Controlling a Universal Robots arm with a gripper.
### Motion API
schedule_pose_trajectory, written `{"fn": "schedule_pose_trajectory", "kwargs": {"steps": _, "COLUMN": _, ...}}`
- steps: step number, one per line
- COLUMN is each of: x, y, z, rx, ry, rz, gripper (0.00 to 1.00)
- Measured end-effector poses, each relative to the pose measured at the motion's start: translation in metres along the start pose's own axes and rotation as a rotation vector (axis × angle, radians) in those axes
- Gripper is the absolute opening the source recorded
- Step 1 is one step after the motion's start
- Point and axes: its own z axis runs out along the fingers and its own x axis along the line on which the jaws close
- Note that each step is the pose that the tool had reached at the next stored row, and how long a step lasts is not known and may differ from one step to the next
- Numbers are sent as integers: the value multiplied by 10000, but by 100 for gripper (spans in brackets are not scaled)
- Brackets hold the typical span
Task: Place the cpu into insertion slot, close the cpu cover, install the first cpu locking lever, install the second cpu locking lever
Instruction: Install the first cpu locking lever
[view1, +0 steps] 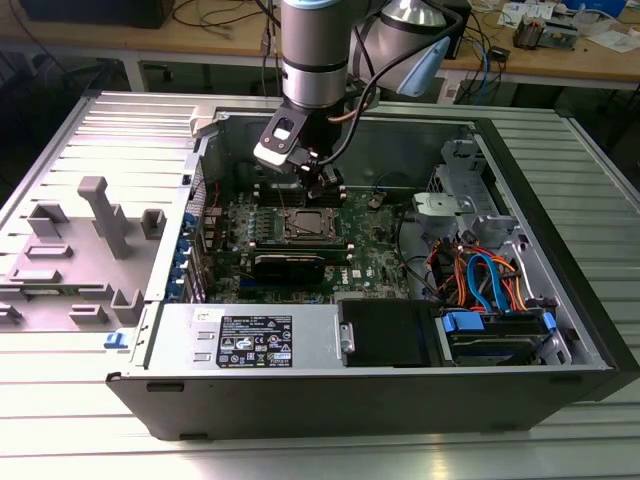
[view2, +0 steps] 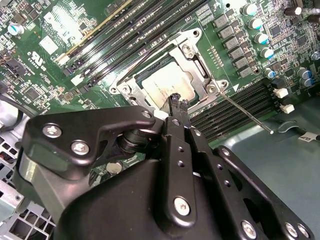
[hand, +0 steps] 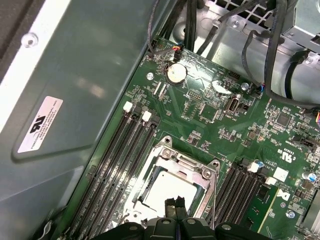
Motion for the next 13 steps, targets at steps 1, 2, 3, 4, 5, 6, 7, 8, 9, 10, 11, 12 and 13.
{"fn": "schedule_pose_trajectory", "kwargs": {"steps": 1, "x": 0, "y": 0, "z": 0, "rx": 1, "ry": 0, "rz": 0, "gripper": 11}}
{"fn": "schedule_pose_trajectory", "kwargs": {"steps": 2, "x": 0, "y": 0, "z": 0, "rx": 0, "ry": 0, "rz": 0, "gripper": 11}}
{"fn": "schedule_pose_trajectory", "kwargs": {"steps": 3, "x": 0, "y": 0, "z": 0, "rx": 0, "ry": 0, "rz": -1, "gripper": 11}}
{"fn": "schedule_pose_trajectory", "kwargs": {"steps": 4, "x": 0, "y": 0, "z": 0, "rx": 0, "ry": 0, "rz": 0, "gripper": 11}}
{"fn": "schedule_pose_trajectory", "kwargs": {"steps": 5, "x": 0, "y": 0, "z": 0, "rx": 0, "ry": 0, "rz": -1, "gripper": 11}}
{"fn": "schedule_pose_trajectory", "kwargs": {"steps": 6, "x": 0, "y": 0, "z": 0, "rx": 0, "ry": 0, "rz": -1, "gripper": 11}}
{"fn": "schedule_pose_trajectory", "kwargs": {"steps": 7, "x": 0, "y": 0, "z": 0, "rx": 1, "ry": 0, "rz": -2, "gripper": 11}}
{"fn": "schedule_pose_trajectory", "kwargs": {"steps": 8, "x": 0, "y": 0, "z": 0, "rx": -1, "ry": 1, "rz": -50, "gripper": 11}}
{"fn": "schedule_pose_trajectory", "kwargs": {"steps": 9, "x": 0, "y": 0, "z": 3, "rx": -9, "ry": 5, "rz": -356, "gripper": 11}}
{"fn": "schedule_pose_trajectory", "kwargs": {"steps": 10, "x": 0, "y": -1, "z": 4, "rx": -13, "ry": 8, "rz": -590, "gripper": 11}}
{"fn": "schedule_pose_trajectory", "kwargs": {"steps": 11, "x": 0, "y": -1, "z": 6, "rx": -17, "ry": 10, "rz": -809, "gripper": 11}}
{"fn": "schedule_pose_trajectory", "kwargs": {"steps": 12, "x": 0, "y": 0, "z": 7, "rx": -21, "ry": 12, "rz": -977, "gripper": 11}}
{"fn": "schedule_pose_trajectory", "kwargs": {"steps": 13, "x": 0, "y": 0, "z": 7, "rx": -26, "ry": 14, "rz": -1150, "gripper": 11}}
